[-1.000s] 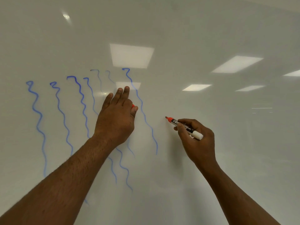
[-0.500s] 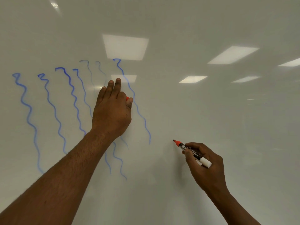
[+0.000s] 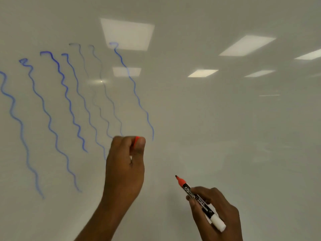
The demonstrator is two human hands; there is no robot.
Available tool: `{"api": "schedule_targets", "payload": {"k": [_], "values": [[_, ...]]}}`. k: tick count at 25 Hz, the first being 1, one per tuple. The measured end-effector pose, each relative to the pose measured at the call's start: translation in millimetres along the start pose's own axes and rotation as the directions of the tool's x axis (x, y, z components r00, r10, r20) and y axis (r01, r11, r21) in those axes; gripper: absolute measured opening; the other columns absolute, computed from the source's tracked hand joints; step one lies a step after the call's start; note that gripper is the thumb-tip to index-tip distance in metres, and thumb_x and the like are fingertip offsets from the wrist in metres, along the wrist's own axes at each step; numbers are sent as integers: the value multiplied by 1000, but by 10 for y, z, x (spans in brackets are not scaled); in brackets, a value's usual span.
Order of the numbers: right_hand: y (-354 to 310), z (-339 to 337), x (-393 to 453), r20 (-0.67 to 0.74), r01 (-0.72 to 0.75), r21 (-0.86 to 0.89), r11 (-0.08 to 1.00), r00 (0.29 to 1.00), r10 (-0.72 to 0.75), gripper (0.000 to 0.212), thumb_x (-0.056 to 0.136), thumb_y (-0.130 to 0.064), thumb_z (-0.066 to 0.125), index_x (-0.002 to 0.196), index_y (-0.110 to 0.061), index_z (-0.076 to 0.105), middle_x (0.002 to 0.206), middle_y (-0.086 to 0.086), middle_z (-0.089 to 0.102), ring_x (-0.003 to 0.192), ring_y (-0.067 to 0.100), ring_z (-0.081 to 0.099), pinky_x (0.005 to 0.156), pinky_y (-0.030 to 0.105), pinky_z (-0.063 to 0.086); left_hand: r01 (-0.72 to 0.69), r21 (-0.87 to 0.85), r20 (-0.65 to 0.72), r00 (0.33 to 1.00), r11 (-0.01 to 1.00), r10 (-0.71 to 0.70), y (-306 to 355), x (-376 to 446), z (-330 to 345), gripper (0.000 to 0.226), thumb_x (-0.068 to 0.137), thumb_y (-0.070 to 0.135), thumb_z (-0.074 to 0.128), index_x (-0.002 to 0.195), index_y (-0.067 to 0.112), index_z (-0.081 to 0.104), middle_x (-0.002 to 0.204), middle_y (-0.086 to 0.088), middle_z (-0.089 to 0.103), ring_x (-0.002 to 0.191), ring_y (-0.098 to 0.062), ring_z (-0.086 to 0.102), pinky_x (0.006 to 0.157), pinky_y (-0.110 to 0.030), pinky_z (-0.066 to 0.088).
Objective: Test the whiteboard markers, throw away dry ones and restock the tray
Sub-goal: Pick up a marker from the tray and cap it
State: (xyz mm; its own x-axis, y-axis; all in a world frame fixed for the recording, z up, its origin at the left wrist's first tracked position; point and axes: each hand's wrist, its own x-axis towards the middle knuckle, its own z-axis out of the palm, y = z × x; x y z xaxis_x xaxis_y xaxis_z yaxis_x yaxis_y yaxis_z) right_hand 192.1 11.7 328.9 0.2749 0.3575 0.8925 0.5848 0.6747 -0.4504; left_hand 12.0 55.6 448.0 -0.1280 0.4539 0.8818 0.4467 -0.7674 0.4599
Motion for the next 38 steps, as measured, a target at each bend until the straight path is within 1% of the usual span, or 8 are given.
{"api": "schedule_targets", "payload": {"k": [3,7,11,14,20,26,32,38], "values": [[-12,13,-369,38,-84,32,996,996,83,26,72,-50,58,96,-48,66,78,-11,70,73,6,67,63,17,50,349,-197,152,934,916,-323,-138,-556,-24,21,94,39,48,91,27,66,78,16,62,73,5,55,66,-6,37],[-113,48,-837,104,-107,155,982,990,91,20,80,-37,61,98,-35,68,87,-10,72,70,11,64,63,14,47,705,-437,350,705,558,-617,-451,-1147,-103,21,89,28,55,96,13,68,72,5,65,76,-15,58,74,-29,46],[-214,150,-1257,235,-212,199,957,958,163,20,81,-36,61,100,-34,68,89,-10,72,71,12,64,63,17,48,844,-491,422,447,216,-789,-691,-1648,-197,15,91,18,56,96,7,66,79,-9,70,74,-20,65,73,-32,51],[-245,227,-1555,339,-305,197,932,913,227,20,83,-36,61,101,-35,69,89,-11,72,71,13,64,62,20,49,851,-522,429,312,48,-848,-834,-2005,-277,20,86,21,60,100,6,63,80,-10,71,71,-19,68,70,-31,53],[-245,298,-1883,500,-415,121,902,810,306,20,89,-37,58,106,-31,68,90,-11,71,76,17,65,63,31,51,838,-545,410,258,-8,-875,-954,-2437,-449,21,82,23,61,98,8,60,79,-10,70,71,-17,68,74,-32,53],[-230,361,-2017,562,-449,20,894,744,361,21,89,-39,55,106,-34,66,87,-17,69,76,12,65,62,22,52,899,-398,335,326,181,-884,-979,-2667,-542,28,77,27,66,99,11,64,89,-11,70,87,-25,66,86,-38,53],[-222,359,-2165,627,-465,58,883,706,330,23,92,-31,54,107,-20,66,79,-19,63,66,3,60,59,4,38,889,-456,336,217,44,-916,-974,-2846,-631,23,74,20,65,95,10,64,82,-8,71,83,-24,66,76,-31,53],[-186,408,-2347,671,-571,133,810,653,350,18,93,-25,54,104,-16,66,83,-4,68,72,11,65,61,19,51,888,-460,346,161,-17,-924,-1108,-3088,-703,4,86,11,64,88,11,61,81,-8,69,76,-18,66,71,-29,52]]}}
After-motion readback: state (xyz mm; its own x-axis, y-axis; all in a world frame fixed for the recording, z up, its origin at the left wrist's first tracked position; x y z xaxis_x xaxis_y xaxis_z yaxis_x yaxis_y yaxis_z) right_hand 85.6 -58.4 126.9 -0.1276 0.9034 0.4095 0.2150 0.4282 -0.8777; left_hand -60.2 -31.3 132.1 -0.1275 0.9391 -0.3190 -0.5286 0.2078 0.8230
